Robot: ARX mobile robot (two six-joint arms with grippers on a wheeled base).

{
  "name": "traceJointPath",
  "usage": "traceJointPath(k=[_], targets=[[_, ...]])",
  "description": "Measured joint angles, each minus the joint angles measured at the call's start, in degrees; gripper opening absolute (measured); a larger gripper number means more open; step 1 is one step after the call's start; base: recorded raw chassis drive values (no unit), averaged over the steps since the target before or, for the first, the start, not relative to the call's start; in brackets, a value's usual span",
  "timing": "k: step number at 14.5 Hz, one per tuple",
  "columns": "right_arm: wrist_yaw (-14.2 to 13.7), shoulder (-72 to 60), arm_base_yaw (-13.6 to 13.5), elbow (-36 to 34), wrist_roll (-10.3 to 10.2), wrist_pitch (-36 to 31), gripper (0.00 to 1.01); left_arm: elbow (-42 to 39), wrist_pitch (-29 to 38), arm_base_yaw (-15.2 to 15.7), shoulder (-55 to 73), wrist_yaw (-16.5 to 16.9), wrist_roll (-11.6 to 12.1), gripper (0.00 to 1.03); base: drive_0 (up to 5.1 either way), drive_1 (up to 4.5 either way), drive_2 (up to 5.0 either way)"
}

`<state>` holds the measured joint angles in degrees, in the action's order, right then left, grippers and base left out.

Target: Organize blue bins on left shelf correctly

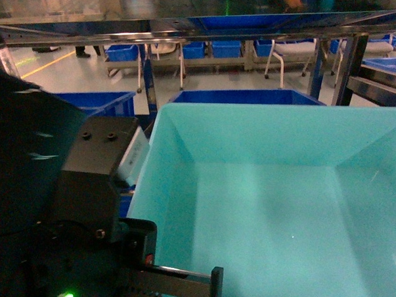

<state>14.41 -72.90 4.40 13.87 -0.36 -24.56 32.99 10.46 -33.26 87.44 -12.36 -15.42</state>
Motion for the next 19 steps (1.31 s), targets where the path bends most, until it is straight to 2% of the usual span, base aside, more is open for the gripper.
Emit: traceJointPath(k=[2, 4, 6, 8, 11, 13, 14, 19], targets=[[0.42, -9.46, 0.22, 3.61, 1.6, -3.93, 0.02, 4.76, -1.66, 1.66, 6.32, 1.51, 0.83, 0.02, 0.0, 0.0, 0.0], [-0.52, -21.57, -0.81, 10.01, 3.96, -8.37, 0.02, 11.61, -3.26, 4.37, 14.6, 3.72, 1.05, 0.02, 0.0, 0.0, 0.0], [-1.38, -28.81, -2.27, 15.39, 4.35, -9.86, 0.02, 15.54, -2.36, 7.37, 19.98, 6.32, 0.81, 0.02, 0.0, 0.0, 0.0], [-1.6, -33.92, -3.39, 19.87, 4.31, -12.09, 0.02, 17.27, 0.81, 9.31, 23.61, 6.45, 0.87, 0.02, 0.0, 0.0, 0.0], [-1.62, -41.35, -4.94, 24.35, 4.42, -15.04, 0.02, 17.42, 0.72, 9.64, 23.91, 4.28, 0.92, 0.02, 0.0, 0.0, 0.0], [-2.69, -44.7, -6.32, 28.39, 4.52, -12.94, 0.02, 17.42, 0.59, 9.99, 23.91, 3.65, 0.92, 0.02, 0.0, 0.0, 0.0], [-3.52, -46.45, -7.15, 30.69, 5.4, -13.64, 0.02, 17.42, 0.55, 10.14, 23.96, 3.13, 0.85, 0.02, 0.0, 0.0, 0.0], [-3.69, -46.58, -7.41, 30.97, 5.84, -13.64, 0.02, 17.42, 0.61, 10.43, 23.96, 3.04, 0.85, 0.02, 0.0, 0.0, 0.0]])
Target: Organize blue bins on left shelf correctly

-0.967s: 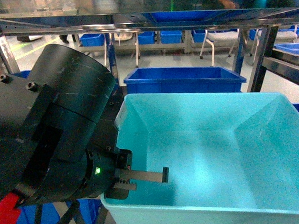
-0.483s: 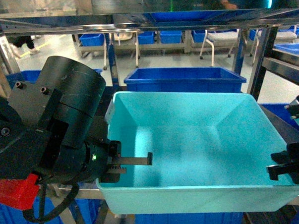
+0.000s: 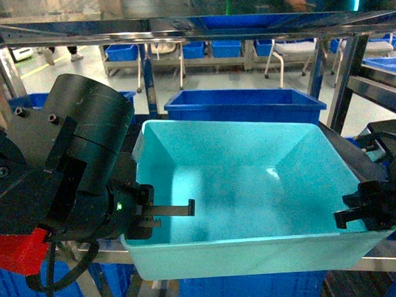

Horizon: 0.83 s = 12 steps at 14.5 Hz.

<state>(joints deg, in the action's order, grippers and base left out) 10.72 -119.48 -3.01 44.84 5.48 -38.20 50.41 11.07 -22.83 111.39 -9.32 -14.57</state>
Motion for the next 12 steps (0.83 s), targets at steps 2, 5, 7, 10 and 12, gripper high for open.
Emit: traceJointPath(k=[2, 5, 7, 10, 12], targets=[[0.0, 0.0, 0.0, 0.0, 0.0, -0.02, 0.02, 0.0, -0.02, 0.0, 0.0, 0.11, 0.0, 0.02, 0.0, 0.0, 0.0], [0.0, -0.02, 0.0, -0.02, 0.0, 0.04, 0.02, 0.0, -0.04, 0.0, 0.0, 0.11, -0.02, 0.02, 0.9, 0.68, -1.6], [0.0, -0.02, -0.02, 0.0, 0.13, -0.17, 0.02, 0.0, -0.09, 0.0, 0.0, 0.09, -0.02, 0.02, 1.3, 1.14, -2.4], [-0.07, -0.04, 0.02, 0.0, 0.15, -0.26, 0.02, 0.07, 0.31, 0.0, 0.11, 0.15, -0.02, 0.02, 0.0, 0.0, 0.0], [-0.07, -0.04, 0.02, 0.0, 0.17, 0.02, 0.02, 0.04, -0.15, 0.0, 0.11, 0.13, -0.02, 0.02, 2.0, -0.9, -0.9]])
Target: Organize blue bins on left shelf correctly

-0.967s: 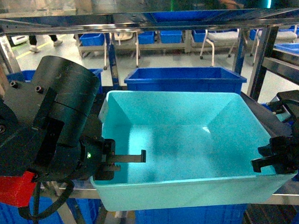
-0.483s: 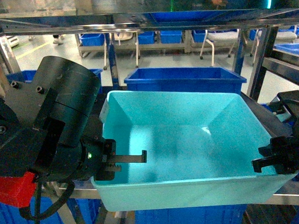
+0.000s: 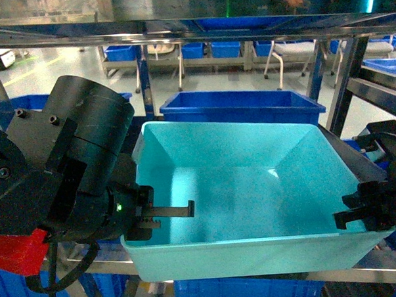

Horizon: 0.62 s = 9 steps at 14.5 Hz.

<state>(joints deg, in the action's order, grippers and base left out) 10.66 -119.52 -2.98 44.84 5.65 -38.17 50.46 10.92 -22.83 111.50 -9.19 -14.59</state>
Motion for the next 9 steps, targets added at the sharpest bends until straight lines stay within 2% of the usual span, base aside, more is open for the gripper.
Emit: traceJointPath(k=[2, 3, 6, 7, 9], targets=[[-0.02, 0.0, -0.15, 0.0, 0.02, -0.11, 0.02, 0.0, -0.15, 0.15, 0.0, 0.17, 0.0, 0.02, 3.5, 0.89, -4.4], [-0.04, 0.0, -0.13, 0.0, 0.0, 0.0, 0.02, 0.0, 0.07, 0.04, 0.0, 0.15, 0.0, 0.02, -0.3, 3.44, -4.1], [-0.24, -0.02, -0.02, 0.0, 0.07, -0.2, 0.02, 0.17, 0.28, -0.04, 0.2, 0.13, 0.02, 0.02, 0.1, 0.12, 0.1], [-0.26, -0.02, -0.02, 0.0, 0.07, -0.02, 0.02, 0.17, 0.04, -0.04, 0.2, 0.11, 0.0, 0.02, -3.4, 4.95, -1.1], [-0.35, 0.0, 0.04, -0.02, 0.2, 0.0, 0.02, 0.07, 0.31, -0.26, 0.22, -0.26, 0.02, 0.02, 0.2, 4.16, -3.8]])
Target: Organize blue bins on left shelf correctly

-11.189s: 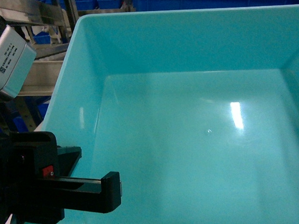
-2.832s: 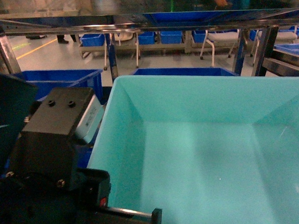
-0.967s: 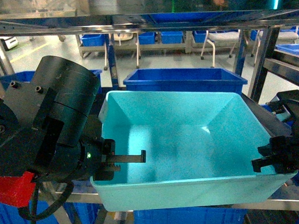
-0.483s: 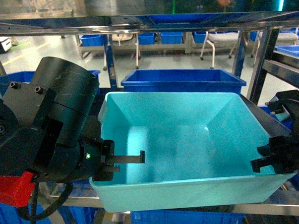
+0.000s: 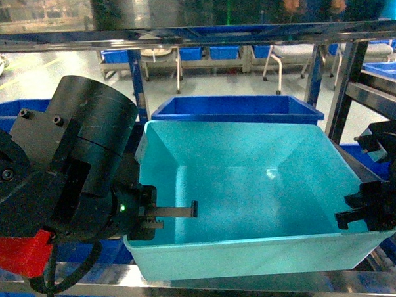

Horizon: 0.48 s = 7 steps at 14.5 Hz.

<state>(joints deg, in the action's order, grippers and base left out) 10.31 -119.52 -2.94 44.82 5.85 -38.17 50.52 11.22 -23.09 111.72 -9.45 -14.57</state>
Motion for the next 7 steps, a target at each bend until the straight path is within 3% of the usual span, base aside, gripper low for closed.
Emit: traceJointPath(k=[5, 7], targets=[[0.04, 0.0, -0.15, 0.0, 0.0, 0.11, 0.02, -0.02, -0.55, 0.31, 0.02, 0.48, -0.04, 0.02, 0.2, 4.25, -3.8], [0.04, -0.02, -0.11, 0.11, 0.0, -0.33, 0.02, 0.04, 0.22, 0.26, 0.04, 0.46, -0.02, 0.02, 0.0, 1.36, -1.3]])
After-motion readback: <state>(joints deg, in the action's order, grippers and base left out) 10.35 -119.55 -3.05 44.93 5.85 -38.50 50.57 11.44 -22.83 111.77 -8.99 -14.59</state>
